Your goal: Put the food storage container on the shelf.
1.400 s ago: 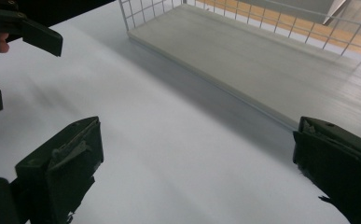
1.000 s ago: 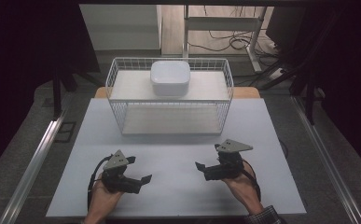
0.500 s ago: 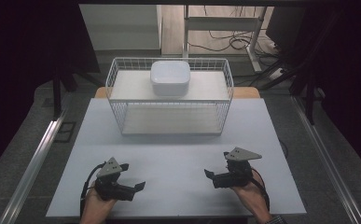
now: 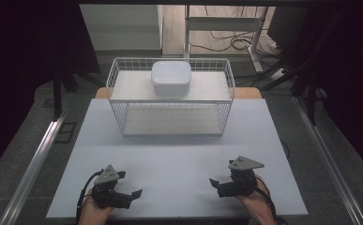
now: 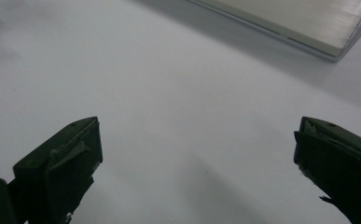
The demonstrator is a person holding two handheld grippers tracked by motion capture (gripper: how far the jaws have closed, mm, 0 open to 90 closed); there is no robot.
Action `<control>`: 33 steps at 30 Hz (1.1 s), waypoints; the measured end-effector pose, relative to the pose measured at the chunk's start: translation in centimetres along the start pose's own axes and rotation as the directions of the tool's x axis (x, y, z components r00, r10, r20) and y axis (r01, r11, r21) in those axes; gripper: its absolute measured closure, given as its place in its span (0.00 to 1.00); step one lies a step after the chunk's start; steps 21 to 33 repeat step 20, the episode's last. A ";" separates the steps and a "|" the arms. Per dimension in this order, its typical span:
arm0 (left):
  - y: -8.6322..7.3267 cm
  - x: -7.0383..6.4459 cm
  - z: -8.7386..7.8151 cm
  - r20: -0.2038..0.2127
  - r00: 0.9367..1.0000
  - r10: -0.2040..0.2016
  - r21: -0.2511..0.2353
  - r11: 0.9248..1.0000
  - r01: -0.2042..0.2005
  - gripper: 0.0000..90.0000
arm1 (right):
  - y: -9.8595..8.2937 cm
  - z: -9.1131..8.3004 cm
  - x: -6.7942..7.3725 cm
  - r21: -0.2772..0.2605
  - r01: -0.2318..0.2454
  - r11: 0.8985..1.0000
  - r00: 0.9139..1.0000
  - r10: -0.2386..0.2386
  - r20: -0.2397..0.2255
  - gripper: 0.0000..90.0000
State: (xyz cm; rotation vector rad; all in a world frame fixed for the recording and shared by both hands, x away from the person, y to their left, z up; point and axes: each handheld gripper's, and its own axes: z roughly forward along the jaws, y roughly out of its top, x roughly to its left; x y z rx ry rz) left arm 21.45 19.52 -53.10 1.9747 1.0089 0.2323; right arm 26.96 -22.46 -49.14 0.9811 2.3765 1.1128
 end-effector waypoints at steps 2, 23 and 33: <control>-0.1 0.0 0.2 -0.001 1.000 0.001 0.010 1.000 -0.001 0.03 | -0.3 0.0 0.1 0.006 0.000 1.000 1.000 0.000 -0.001 0.01; -0.4 0.1 1.5 -0.032 0.999 0.013 0.107 0.994 -0.010 0.02 | -1.8 1.2 0.0 0.117 0.017 0.993 1.000 -0.017 -0.002 0.01; -0.4 0.1 1.5 -0.032 0.999 0.013 0.107 0.994 -0.010 0.02 | -1.8 1.2 0.0 0.117 0.017 0.993 1.000 -0.017 -0.002 0.01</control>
